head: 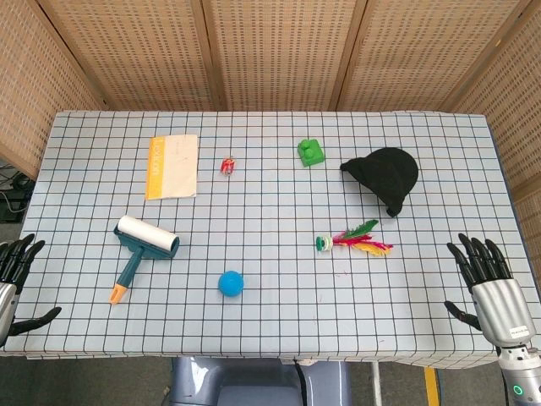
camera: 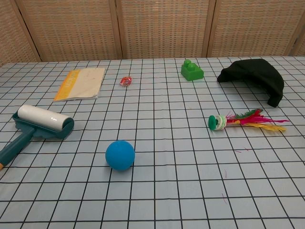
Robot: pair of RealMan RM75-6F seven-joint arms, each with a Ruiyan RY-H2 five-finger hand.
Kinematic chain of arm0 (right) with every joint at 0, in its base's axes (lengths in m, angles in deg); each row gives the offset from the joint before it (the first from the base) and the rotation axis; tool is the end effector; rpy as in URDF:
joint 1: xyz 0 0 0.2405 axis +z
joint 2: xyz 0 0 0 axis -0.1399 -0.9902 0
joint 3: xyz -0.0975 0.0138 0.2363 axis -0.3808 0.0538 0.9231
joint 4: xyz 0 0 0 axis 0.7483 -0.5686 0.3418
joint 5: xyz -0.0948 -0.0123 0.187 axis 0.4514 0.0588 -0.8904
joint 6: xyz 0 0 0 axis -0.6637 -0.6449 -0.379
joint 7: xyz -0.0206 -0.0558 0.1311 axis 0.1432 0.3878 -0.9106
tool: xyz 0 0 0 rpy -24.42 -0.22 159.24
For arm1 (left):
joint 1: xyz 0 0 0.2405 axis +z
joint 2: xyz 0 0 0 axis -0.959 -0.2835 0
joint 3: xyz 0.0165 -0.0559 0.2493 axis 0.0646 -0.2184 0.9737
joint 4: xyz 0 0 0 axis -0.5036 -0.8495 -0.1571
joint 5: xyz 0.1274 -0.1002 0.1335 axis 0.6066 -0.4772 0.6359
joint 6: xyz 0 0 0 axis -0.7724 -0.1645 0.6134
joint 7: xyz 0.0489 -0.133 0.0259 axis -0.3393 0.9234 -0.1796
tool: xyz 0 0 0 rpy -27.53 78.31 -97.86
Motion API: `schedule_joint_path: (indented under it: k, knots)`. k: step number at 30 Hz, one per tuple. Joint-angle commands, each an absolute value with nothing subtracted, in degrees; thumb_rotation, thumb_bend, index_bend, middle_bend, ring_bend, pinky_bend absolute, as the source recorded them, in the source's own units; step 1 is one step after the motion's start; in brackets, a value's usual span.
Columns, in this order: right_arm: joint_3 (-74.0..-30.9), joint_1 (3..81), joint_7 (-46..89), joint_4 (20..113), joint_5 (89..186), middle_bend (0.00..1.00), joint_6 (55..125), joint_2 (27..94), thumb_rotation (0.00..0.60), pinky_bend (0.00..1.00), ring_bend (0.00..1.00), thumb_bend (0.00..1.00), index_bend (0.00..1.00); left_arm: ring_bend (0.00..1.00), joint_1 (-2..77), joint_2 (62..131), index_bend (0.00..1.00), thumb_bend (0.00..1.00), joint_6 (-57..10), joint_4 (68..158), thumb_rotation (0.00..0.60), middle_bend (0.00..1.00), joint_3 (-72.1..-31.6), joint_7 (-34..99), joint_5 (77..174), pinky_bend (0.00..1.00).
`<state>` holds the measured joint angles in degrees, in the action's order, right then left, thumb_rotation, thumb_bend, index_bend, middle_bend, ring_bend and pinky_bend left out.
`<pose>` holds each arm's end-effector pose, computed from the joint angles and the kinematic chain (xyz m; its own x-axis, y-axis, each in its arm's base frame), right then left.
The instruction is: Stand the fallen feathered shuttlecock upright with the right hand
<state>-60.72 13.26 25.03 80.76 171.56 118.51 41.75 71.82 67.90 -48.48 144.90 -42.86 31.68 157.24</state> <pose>-0.2916 -0.1771 0.1667 0.4705 0.1244 0.8736 -0.8530 -0.1895 0.4863 -0.2742 0.1493 0.1852 0.3776 0.0188 0.9258 0.9239 -0.0748 -0.3753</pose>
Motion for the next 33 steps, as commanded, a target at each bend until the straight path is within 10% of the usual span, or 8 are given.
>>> schedule_joint_path:
  k: [1,16,24,33]
  knots:
    - [-60.73,13.04,24.95,81.43,171.0,0.0,118.21,41.56,0.6,0.0,0.0,0.0,0.07,0.0,71.9,67.91,0.0,0.0,-48.69,144.99,0.6,0.0,-42.78,31.66,157.52,0.0]
    - [-54.74,25.47,31.96,83.97,161.8,0.0,98.38,44.81,0.6,0.0,0.0,0.01,0.39,0.0,70.57,68.85,0.0,0.0,-45.9,144.89,0.6,0.0,-43.64,29.86,154.83,0.0]
    - [-51.5,32.96,40.67,81.38,153.75,0.0,88.84,52.06,0.6,0.0,0.0,0.3,0.44,0.0,69.62,69.16,0.0,0.0,-44.19,145.09,0.6,0.0,-44.3,28.62,152.92,0.0]
    - [-51.1,37.23,46.81,69.99,145.43,0.0,85.02,63.67,0.6,0.0,0.0,0.39,0.46,0.0,68.24,68.45,0.0,0.0,-41.2,144.96,0.6,0.0,-45.32,30.46,149.22,0.0]
